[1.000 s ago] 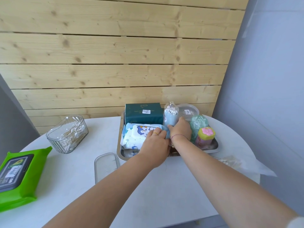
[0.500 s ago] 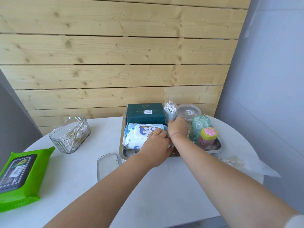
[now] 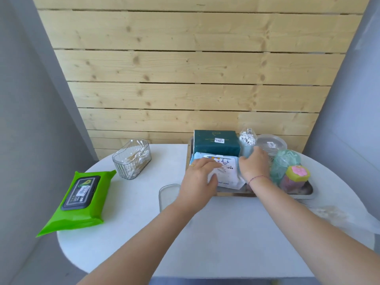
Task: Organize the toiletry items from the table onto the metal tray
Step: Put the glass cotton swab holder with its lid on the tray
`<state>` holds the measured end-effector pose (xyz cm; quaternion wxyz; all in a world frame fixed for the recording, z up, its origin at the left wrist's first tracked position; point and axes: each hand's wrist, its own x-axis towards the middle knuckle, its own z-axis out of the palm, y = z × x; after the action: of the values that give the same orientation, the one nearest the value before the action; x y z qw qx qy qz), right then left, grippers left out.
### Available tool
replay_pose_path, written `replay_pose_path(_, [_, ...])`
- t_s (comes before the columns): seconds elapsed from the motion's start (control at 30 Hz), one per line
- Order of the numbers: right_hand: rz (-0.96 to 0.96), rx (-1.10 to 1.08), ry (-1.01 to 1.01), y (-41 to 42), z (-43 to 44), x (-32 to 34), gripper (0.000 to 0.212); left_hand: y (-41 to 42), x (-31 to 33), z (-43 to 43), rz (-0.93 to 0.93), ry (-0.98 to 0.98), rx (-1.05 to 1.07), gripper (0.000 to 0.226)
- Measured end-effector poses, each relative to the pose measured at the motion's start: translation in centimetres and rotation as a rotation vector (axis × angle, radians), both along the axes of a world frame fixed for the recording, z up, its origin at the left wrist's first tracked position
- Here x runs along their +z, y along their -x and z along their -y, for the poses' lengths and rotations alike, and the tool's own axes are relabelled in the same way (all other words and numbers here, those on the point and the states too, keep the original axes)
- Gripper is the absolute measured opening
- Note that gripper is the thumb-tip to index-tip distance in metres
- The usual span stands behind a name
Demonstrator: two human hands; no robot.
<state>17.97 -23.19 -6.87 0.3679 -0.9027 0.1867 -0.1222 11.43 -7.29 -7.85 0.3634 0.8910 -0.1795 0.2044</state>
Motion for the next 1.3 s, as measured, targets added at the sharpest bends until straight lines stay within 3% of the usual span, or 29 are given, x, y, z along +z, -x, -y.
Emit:
replay_pose_path(0.07, [0.162,0.086,0.051,2.4,-1.3,1.1,0.044,0.7,0.5,-2.9,0.057,0.124,0.172,0.035])
replay_pose_path(0.17, [0.372,0.306,0.095,5.8,-4.3,1.9,0.036,1.6,1.1,-7.4,0.092,0.379,0.497,0.043])
replay_pose_path(0.3, [0.289,0.593,0.135,10.1,-10.0,0.2,0.03,1.3,0.4,-11.6,-0.099,0.543,0.831,0.064])
replay_pose_path(0.43, [0.096,0.703,0.383,13.0,-14.4,-2.4,0.056,0.5,-1.4,-13.2,-0.234,0.529,0.804,0.085])
replay_pose_path(0.6, [0.141,0.592,0.537,14.2,-16.2,-4.8,0.08,-1.2,-2.8,-13.6,-0.235,0.483,0.694,0.098])
replay_pose_path(0.8, [0.155,0.487,0.607,14.8,-15.7,-5.6,0.08,-3.5,-3.3,-14.2,-0.229,0.554,0.762,0.097])
replay_pose_path(1.0, [0.117,0.369,0.581,14.5,-15.2,-5.7,0.072,-3.9,-4.2,-13.3,-0.238,0.592,0.736,0.064])
replay_pose_path(1.3, [0.1,0.439,0.291,15.2,-13.5,-4.5,0.074,0.7,-2.0,-12.9,-0.169,0.666,0.71,0.059])
